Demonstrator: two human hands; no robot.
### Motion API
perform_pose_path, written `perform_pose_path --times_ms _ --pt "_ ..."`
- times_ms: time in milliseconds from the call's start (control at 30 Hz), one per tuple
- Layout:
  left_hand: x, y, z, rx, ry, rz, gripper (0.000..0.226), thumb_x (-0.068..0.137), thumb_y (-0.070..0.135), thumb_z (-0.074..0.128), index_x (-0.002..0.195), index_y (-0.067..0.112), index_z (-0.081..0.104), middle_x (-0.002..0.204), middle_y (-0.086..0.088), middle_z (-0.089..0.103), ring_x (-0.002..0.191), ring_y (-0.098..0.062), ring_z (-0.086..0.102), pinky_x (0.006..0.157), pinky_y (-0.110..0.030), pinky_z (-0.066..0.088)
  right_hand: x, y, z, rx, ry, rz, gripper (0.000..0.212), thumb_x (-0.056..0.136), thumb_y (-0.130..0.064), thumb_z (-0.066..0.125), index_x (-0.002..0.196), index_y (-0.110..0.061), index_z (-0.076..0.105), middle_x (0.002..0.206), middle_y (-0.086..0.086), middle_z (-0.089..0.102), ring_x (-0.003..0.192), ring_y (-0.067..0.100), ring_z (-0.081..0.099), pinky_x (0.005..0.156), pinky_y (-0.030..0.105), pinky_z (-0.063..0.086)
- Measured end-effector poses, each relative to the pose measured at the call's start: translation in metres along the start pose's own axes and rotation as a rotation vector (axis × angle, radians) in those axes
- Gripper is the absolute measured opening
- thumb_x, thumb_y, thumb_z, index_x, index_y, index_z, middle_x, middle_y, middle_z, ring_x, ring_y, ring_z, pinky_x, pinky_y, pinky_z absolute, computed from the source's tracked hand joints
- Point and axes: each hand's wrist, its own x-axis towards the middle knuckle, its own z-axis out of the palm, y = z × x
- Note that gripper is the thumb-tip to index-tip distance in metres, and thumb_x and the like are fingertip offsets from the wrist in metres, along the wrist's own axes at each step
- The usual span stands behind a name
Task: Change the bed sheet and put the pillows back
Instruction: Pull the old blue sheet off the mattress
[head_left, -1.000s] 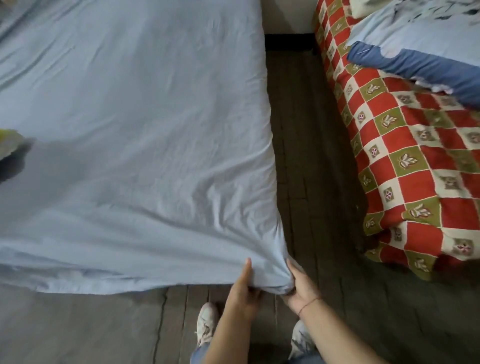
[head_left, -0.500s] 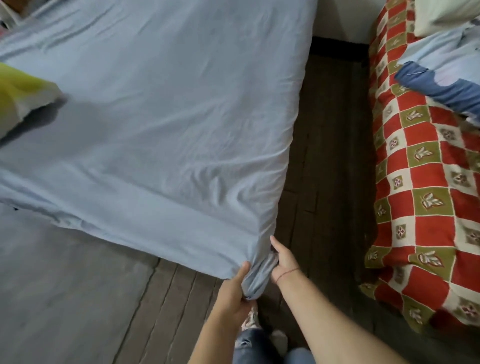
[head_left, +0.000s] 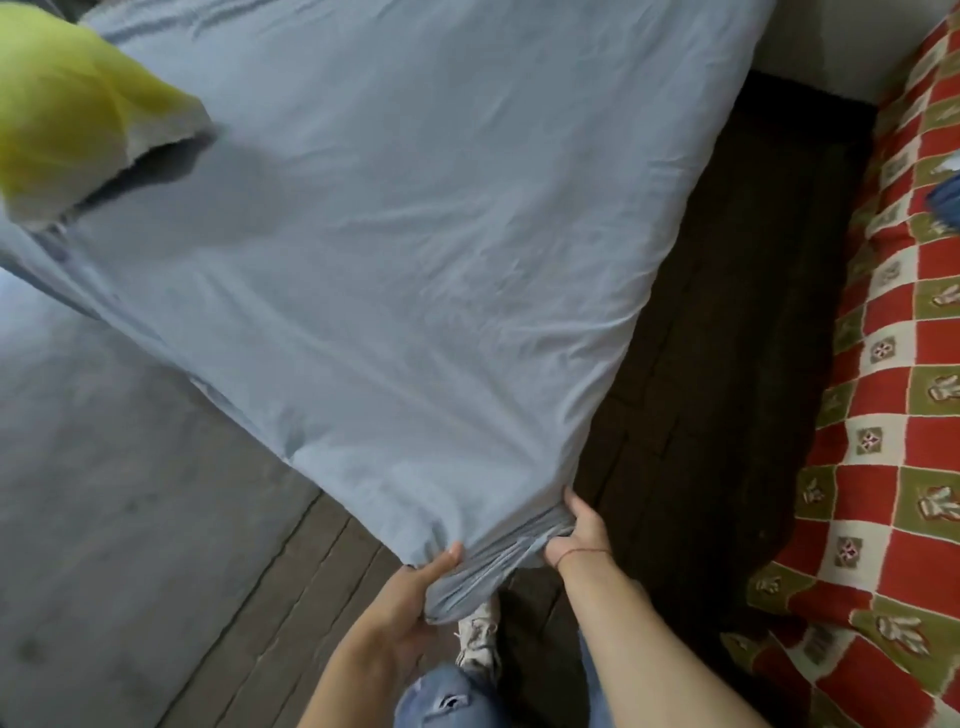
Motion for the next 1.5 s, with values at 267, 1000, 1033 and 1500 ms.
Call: perform_pose_path --times_ms 267,1000,1033,1500 --pt "0.039 -0.051 0.101 -0.462 0.075 0.124 0.084 0.069 0.054 0.075 0.122 -0.009 0.057 0.121 -0.029 0.062 0.113 -0.038 0.062 0.102 -0.044 0.045 -0.010 -0.037 -0.043 -0.380 -0.146 0.364 0.058 0.089 -0.037 0.052 0.093 0.018 0.065 0.092 0.037 0.066 0.070 0.047 0.069 0.049 0.057 0.054" --pt "0.052 -0.107 0.147 -0.693 0.611 0.444 0.021 0.096 0.013 0.057 0.102 -0.006 0.062 0.094 -0.023 0.071 0.088 -0.035 0.069 0.077 -0.041 0.054 0.031 -0.200 0.024 -0.561 -0.055 -0.088 0.037 0.088 -0.028 0.064 0.120 -0.009 0.058 0.103 0.015 0.062 0.102 0.033 0.057 0.101 0.050 0.038" --pt "0.052 -0.107 0.145 -0.688 0.594 0.444 0.021 0.096 0.013 0.057 0.102 -0.006 0.062 0.094 -0.024 0.071 0.088 -0.035 0.069 0.074 -0.040 0.055 0.032 -0.214 0.031 -0.583 -0.053 -0.053 0.029 0.095 -0.028 0.055 0.117 -0.009 0.059 0.108 0.015 0.062 0.108 0.033 0.056 0.100 0.050 0.038" --pt "0.097 -0.088 0.222 -0.758 0.257 0.303 0.077 0.063 0.049 0.078 0.127 0.009 0.061 0.121 -0.010 0.068 0.108 -0.021 0.064 0.092 -0.034 0.050 0.028 -0.214 0.028 -0.699 -0.130 -0.042 0.022 0.097 -0.017 0.054 0.114 -0.004 0.059 0.129 0.022 0.057 0.089 0.035 0.062 0.084 0.053 0.048"
